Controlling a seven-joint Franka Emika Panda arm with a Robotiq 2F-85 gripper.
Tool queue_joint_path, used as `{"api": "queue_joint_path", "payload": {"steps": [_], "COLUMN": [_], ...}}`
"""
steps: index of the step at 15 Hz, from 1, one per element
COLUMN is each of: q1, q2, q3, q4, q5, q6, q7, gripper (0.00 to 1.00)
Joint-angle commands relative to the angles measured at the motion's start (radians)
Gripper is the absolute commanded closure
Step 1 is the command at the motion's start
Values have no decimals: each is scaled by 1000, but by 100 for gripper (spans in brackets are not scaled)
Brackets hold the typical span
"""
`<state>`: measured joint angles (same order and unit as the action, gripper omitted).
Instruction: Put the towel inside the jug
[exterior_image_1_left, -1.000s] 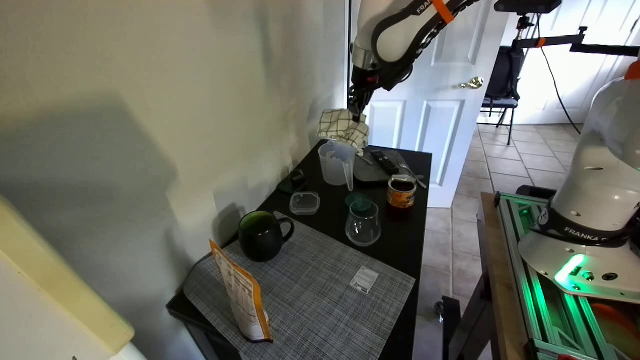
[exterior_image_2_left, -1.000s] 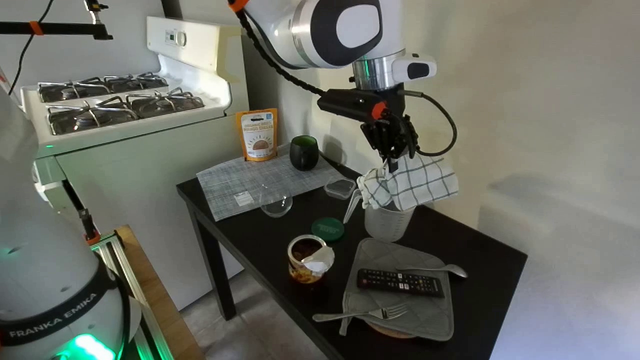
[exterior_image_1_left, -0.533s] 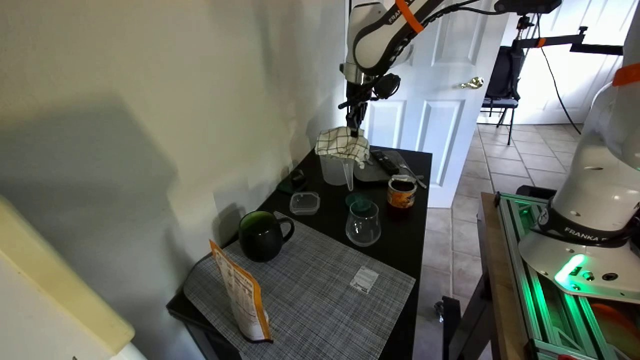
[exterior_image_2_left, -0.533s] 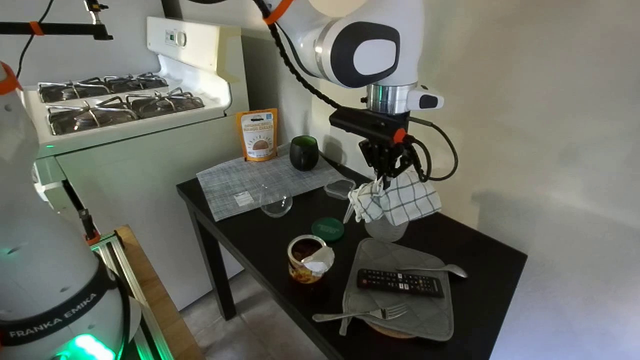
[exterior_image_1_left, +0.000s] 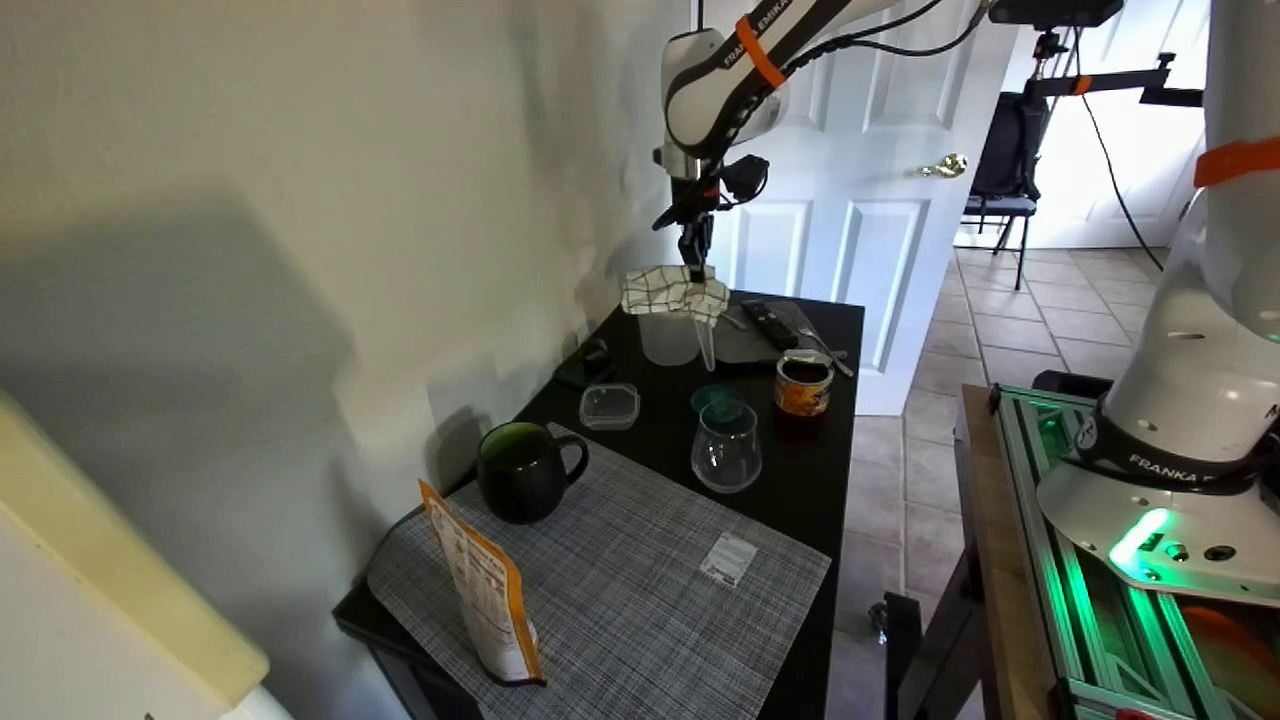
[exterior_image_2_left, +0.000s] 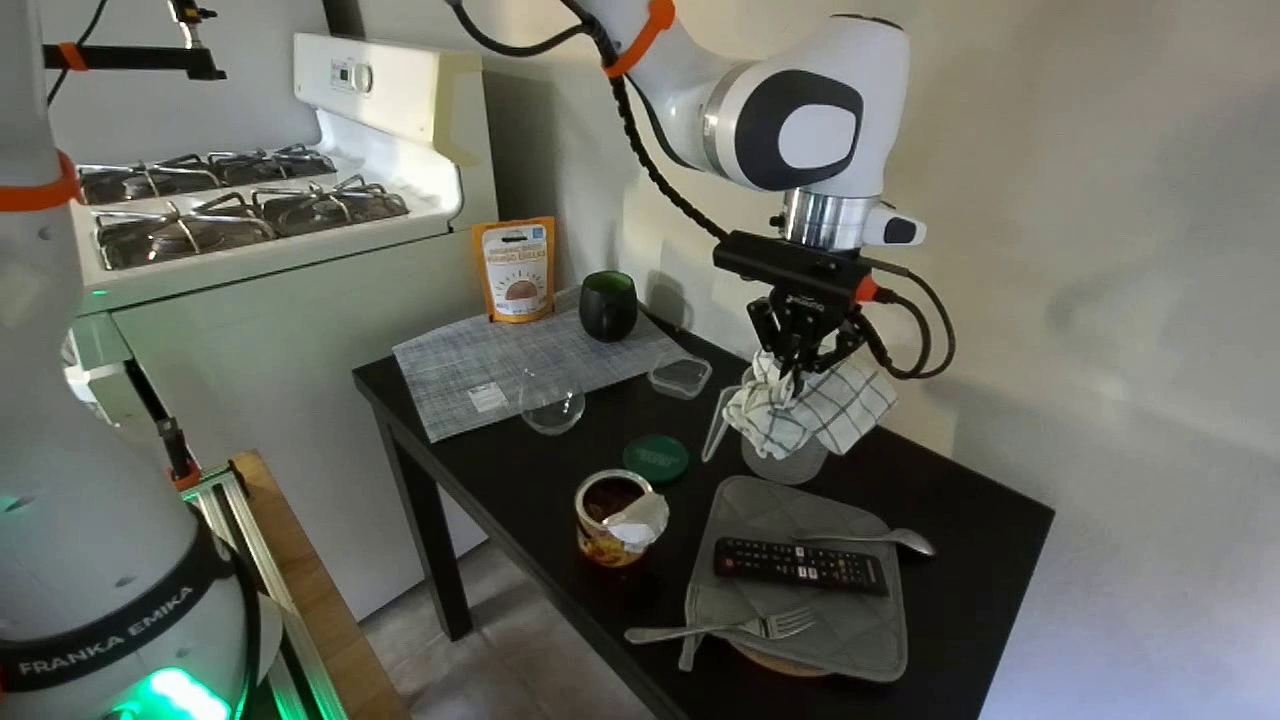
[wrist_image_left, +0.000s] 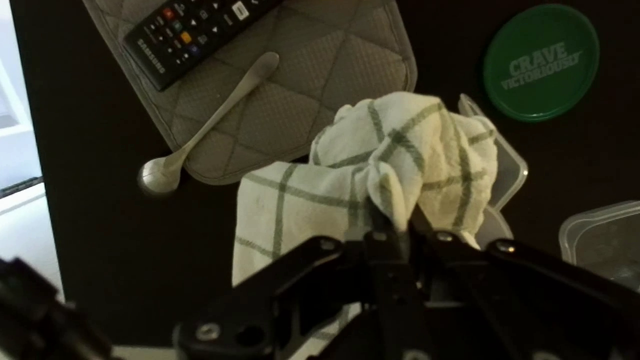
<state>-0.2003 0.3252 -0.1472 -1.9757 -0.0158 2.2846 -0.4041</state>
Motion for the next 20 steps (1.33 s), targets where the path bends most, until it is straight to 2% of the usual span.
{"api": "queue_joint_path", "payload": {"steps": [1, 8, 13, 14, 15, 20], "q1": [-11, -8, -4, -3, -2, 12], "q2": [114, 288, 362, 367, 368, 295], "q3": [29, 44, 50, 51, 51, 47], "q4": [119, 289, 372, 382, 385, 299], "q5": [-15, -51, -77, -84, -90, -141], "q6": [-84, -184, -240, -255, -262, -213], "q7": [-17, 13, 15, 11, 11, 19], "gripper": [97, 97, 97, 77, 64, 28]}}
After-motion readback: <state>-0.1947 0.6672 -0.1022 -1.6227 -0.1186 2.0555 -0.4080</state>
